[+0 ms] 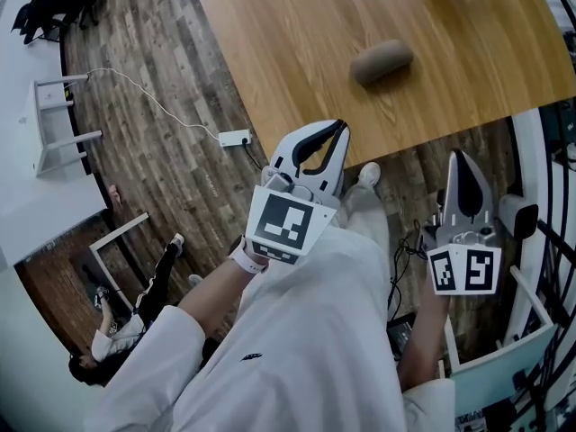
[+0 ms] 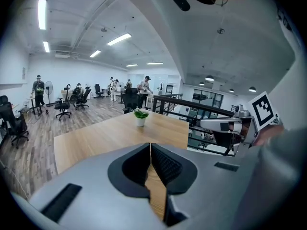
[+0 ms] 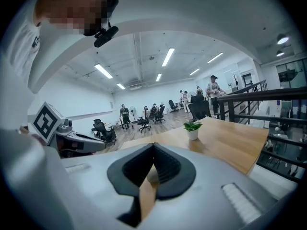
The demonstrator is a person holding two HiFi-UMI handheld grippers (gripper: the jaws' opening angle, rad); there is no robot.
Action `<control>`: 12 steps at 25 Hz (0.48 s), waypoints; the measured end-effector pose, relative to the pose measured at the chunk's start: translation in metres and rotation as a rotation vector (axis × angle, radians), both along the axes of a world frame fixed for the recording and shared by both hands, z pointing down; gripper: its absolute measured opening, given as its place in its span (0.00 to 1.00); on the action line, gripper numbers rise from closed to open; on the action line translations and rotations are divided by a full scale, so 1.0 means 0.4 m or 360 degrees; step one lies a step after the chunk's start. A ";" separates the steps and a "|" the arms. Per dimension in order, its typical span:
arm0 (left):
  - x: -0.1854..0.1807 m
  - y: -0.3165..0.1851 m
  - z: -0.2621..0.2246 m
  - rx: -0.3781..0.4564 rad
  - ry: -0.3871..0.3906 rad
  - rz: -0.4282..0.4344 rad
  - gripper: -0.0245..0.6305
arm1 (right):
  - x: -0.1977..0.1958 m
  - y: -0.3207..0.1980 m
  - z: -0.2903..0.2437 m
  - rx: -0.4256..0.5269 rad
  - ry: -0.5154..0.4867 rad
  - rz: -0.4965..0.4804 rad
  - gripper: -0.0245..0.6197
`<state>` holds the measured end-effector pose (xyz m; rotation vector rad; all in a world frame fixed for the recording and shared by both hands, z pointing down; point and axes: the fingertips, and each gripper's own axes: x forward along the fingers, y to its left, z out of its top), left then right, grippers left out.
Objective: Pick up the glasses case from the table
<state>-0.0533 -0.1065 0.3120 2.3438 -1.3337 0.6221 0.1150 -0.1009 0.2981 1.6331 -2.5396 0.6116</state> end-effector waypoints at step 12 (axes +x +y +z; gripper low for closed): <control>-0.007 -0.110 0.130 -0.0088 -0.0041 0.0024 0.19 | -0.012 -0.109 0.112 -0.0097 -0.0031 0.0000 0.05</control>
